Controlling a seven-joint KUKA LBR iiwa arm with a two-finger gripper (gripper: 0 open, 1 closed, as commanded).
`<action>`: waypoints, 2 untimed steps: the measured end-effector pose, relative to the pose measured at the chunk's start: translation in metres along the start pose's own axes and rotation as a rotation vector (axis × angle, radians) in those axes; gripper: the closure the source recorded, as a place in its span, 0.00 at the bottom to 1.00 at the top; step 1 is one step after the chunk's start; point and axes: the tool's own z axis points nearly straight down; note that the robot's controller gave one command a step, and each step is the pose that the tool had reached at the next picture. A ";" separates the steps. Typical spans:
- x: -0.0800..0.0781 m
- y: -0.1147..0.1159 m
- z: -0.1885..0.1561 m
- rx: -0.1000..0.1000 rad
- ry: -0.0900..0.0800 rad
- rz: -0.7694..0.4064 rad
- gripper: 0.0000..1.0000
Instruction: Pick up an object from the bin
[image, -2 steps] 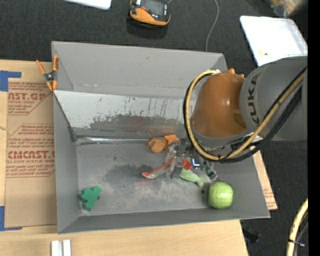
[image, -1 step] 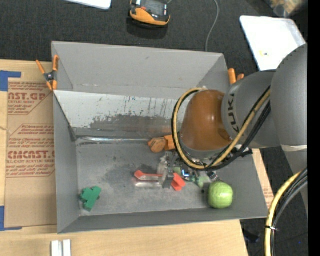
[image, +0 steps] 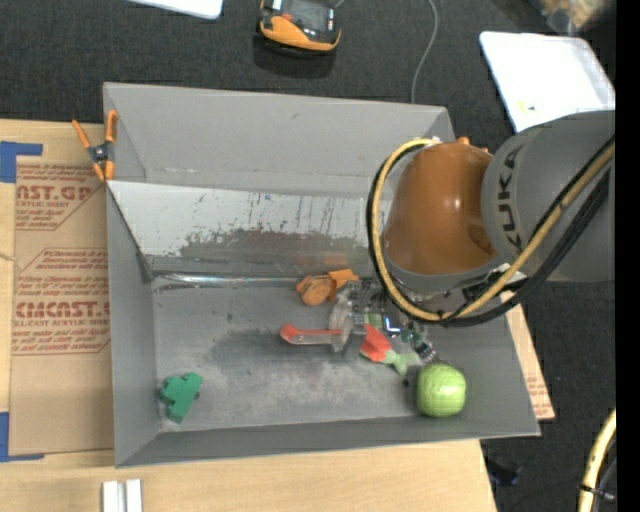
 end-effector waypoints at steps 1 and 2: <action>-0.018 0.009 0.045 0.000 0.003 0.050 1.00; -0.016 0.005 0.084 0.000 -0.001 0.044 0.00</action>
Offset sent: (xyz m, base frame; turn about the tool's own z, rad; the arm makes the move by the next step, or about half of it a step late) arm 0.0100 -0.0048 -0.0348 0.0209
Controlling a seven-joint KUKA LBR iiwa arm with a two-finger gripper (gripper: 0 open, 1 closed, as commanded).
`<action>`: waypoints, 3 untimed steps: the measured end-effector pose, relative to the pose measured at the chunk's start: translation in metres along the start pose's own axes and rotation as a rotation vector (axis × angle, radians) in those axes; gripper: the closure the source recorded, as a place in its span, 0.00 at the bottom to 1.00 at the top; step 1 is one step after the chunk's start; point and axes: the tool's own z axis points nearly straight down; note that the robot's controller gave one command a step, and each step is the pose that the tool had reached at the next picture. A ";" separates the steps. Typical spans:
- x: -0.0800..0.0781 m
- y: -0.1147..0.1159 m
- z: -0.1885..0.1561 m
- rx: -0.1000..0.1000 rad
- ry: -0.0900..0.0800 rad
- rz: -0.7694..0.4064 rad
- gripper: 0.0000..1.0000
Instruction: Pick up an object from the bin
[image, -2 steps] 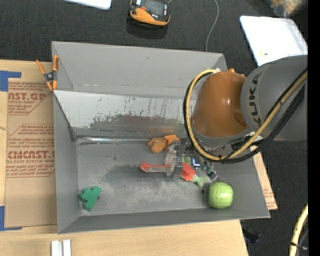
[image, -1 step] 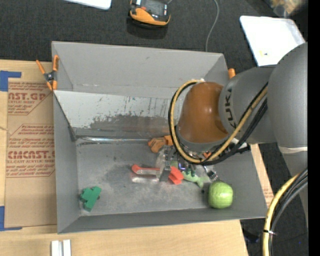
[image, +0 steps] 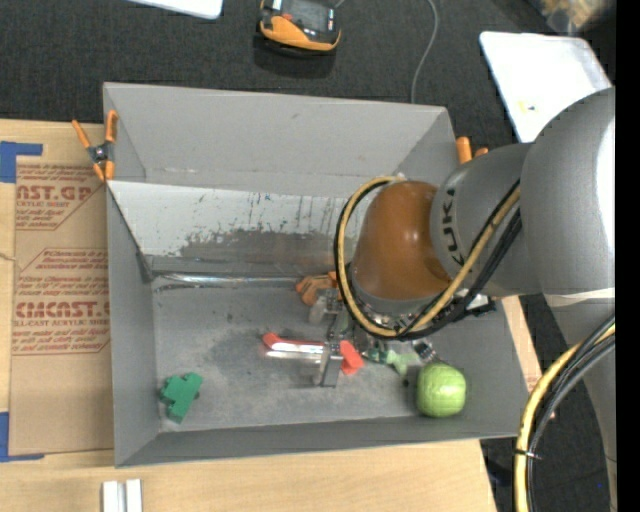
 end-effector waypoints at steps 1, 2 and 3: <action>0.001 -0.002 -0.012 0.000 -0.005 -0.006 0.00; 0.022 0.022 0.004 -0.001 -0.005 -0.527 1.00; 0.022 0.022 0.004 -0.001 -0.005 -0.527 1.00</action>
Offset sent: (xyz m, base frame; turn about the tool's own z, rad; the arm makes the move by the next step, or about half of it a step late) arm -0.0195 0.0234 -0.0039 -0.5281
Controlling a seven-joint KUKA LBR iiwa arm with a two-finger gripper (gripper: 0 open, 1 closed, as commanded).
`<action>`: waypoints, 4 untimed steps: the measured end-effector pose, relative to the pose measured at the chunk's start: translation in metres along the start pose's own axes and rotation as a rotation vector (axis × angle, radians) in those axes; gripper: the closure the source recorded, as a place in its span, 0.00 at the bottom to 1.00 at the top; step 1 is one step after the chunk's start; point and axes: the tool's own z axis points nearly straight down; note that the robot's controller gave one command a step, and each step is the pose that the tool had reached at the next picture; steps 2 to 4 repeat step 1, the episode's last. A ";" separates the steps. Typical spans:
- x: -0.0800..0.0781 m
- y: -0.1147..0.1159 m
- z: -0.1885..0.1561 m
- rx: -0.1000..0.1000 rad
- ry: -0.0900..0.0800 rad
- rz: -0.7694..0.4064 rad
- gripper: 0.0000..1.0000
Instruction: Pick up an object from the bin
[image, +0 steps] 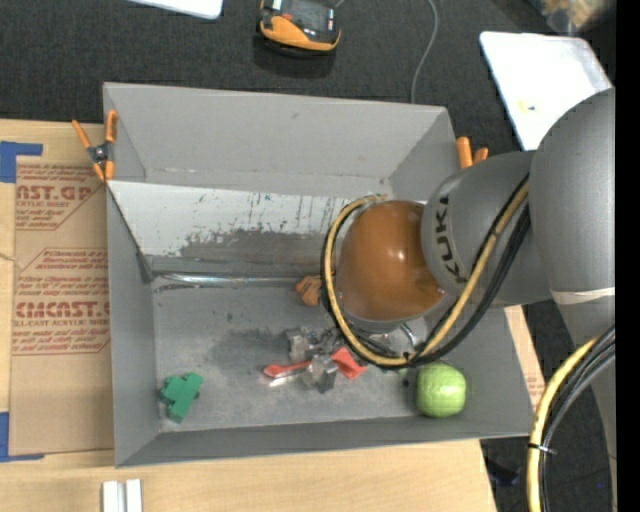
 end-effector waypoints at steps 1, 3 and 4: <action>0.006 0.006 -0.067 -0.002 0.006 0.017 1.00; 0.006 0.006 -0.067 -0.002 0.006 0.017 1.00; 0.006 0.006 -0.067 -0.002 0.006 0.017 1.00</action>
Offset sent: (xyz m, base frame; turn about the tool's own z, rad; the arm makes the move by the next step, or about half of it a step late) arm -0.0037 0.0010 0.0806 0.0164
